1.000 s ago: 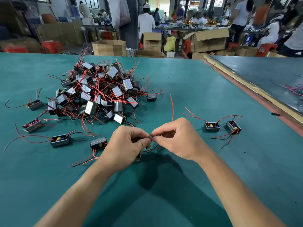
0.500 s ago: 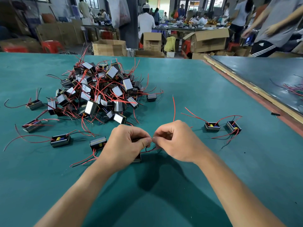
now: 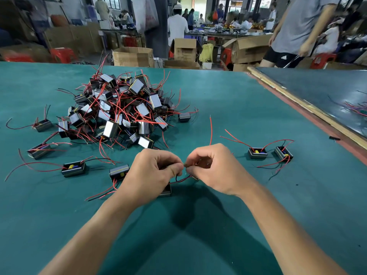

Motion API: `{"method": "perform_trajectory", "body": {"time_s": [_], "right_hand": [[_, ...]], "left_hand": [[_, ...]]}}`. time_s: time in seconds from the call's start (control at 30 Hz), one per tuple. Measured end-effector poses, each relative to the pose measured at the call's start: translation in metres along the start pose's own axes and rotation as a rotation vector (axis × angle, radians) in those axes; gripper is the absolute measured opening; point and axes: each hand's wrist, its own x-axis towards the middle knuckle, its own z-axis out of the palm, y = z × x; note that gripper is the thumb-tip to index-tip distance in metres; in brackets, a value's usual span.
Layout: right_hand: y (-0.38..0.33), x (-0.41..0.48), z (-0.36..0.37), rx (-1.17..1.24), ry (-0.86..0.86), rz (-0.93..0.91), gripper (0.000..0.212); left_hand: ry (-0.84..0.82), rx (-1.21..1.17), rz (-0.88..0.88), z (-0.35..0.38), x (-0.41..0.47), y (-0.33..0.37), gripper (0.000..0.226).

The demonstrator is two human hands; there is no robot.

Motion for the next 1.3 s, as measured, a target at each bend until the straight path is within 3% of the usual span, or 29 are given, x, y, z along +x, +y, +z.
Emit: {"method": "perform_trajectory", "body": {"time_s": [0.37,0.77,1.07,1.3], "right_hand": [[0.001,0.001,0.000,0.066,-0.011,-0.025,0.008],[-0.006,0.000,-0.002,0.108,-0.108,0.089,0.025],[-0.005,-0.001,-0.003,0.129,-0.092,0.147,0.019],[-0.006,-0.002,-0.003,0.047,-0.032,0.035,0.015]], "left_hand": [[-0.031,-0.053,-0.072,-0.003,0.001,0.000,0.019],[-0.022,0.021,0.046,-0.002,-0.002,0.004,0.021],[0.043,0.090,0.075,0.000,-0.002,0.000,0.018],[0.023,0.047,0.011,-0.001,-0.003,0.005,0.021]]}}
